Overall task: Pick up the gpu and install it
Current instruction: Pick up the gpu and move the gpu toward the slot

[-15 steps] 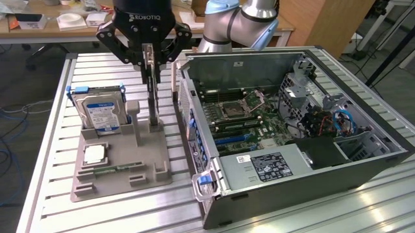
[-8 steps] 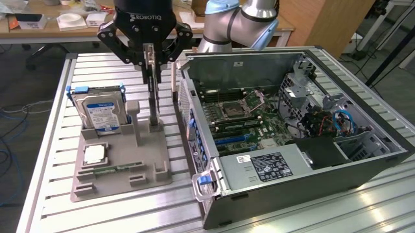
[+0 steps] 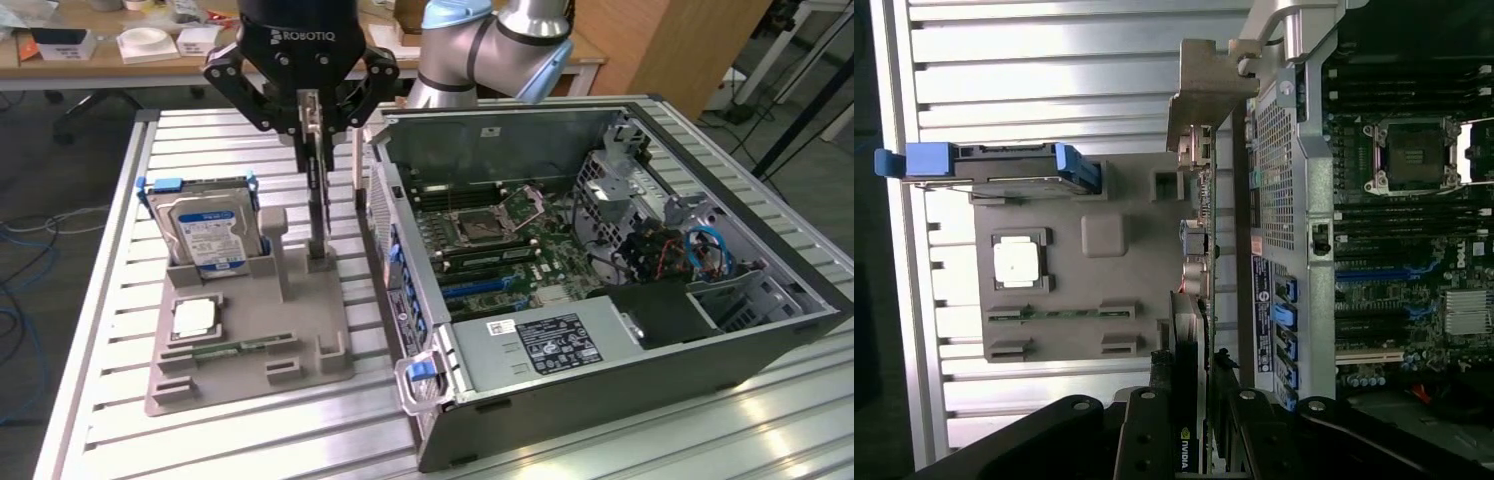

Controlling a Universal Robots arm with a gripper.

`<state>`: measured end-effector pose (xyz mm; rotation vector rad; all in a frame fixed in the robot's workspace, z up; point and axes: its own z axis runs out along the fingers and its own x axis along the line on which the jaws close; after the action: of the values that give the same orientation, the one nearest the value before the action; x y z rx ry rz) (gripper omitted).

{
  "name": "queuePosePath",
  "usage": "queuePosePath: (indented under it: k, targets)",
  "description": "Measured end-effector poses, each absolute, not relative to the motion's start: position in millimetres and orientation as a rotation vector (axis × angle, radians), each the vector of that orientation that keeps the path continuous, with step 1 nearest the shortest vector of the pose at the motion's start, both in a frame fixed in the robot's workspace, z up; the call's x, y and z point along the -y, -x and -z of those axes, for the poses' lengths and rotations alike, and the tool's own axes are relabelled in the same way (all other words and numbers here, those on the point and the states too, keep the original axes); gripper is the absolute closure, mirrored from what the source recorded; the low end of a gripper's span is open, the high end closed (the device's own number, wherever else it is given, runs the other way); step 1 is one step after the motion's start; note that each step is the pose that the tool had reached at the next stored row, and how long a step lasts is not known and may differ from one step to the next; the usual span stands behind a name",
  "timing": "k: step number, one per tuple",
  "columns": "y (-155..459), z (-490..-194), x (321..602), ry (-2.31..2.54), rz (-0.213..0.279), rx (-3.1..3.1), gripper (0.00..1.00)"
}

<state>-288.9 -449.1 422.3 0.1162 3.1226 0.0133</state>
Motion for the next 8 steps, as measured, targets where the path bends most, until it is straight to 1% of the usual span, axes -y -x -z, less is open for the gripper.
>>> queuePosePath:
  k: [8]
  targets:
    - [286.3, -422.3, 449.1, -0.116, -0.014, -3.123, 0.74]
